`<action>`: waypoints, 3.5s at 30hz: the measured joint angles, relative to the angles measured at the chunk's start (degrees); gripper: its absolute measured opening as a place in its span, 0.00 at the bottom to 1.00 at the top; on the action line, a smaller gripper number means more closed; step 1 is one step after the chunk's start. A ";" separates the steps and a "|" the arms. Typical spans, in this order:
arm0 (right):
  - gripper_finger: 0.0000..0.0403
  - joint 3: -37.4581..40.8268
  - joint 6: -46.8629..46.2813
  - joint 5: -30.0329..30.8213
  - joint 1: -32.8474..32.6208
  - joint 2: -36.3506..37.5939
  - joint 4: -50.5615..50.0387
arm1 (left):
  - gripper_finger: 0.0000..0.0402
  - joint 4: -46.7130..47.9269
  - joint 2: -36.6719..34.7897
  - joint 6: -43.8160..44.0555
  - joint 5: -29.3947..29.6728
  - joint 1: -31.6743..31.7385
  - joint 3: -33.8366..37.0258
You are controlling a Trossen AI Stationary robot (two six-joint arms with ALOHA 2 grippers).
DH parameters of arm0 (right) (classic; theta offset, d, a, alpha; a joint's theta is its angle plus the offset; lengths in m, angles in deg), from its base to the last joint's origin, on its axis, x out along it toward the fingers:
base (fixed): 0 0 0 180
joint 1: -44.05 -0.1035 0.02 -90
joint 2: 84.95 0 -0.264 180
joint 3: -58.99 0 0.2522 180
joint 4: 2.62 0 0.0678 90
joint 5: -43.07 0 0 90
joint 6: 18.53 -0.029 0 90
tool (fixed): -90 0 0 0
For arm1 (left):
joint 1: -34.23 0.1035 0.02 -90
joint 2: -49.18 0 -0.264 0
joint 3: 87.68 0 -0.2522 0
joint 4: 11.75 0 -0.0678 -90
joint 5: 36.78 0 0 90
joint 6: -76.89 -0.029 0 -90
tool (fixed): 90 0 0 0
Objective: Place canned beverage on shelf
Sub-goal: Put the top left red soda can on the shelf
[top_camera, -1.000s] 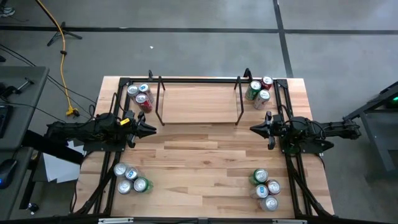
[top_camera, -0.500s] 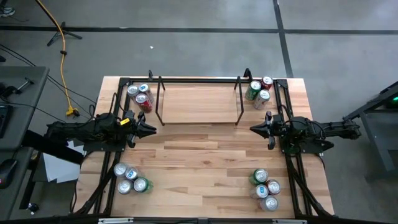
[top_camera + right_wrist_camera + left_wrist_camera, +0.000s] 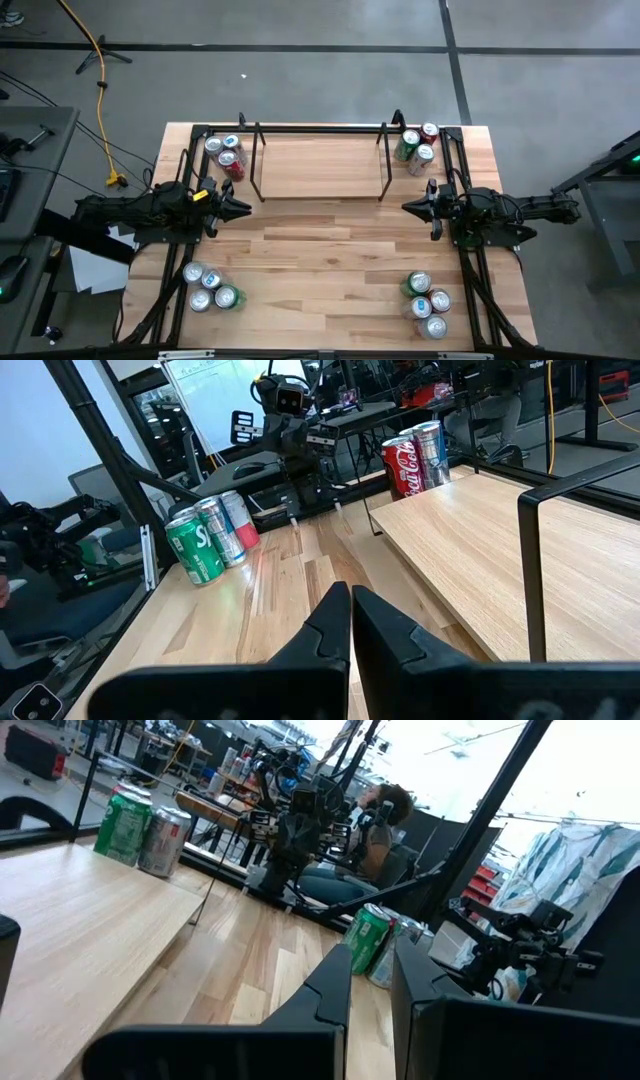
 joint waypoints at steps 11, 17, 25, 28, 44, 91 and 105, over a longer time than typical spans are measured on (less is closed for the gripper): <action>0.00 0.00 0.00 0.01 -0.01 -0.01 0.00 | 0.03 -7.09 0.22 13.51 11.04 0.00 -0.40; 0.00 0.01 0.01 0.01 0.01 0.01 0.01 | 0.21 -5.85 4.04 9.82 18.57 0.02 -9.46; 0.00 0.00 0.00 0.01 0.01 0.01 0.00 | 0.55 17.06 18.90 1.98 29.89 0.62 -32.33; 0.00 0.00 0.00 0.00 -0.01 0.01 0.01 | 0.63 25.27 26.22 -0.23 32.59 2.33 -40.93; 0.00 0.01 0.01 0.01 0.00 0.01 0.00 | 0.69 62.32 55.72 14.32 32.83 33.31 -68.57; 0.00 0.00 0.00 0.02 -0.01 0.01 -0.01 | 0.69 58.70 64.98 24.70 18.05 44.98 -46.86; 0.00 0.00 0.00 0.02 -0.01 -0.01 0.01 | 0.68 57.18 67.02 24.27 16.19 44.90 -46.88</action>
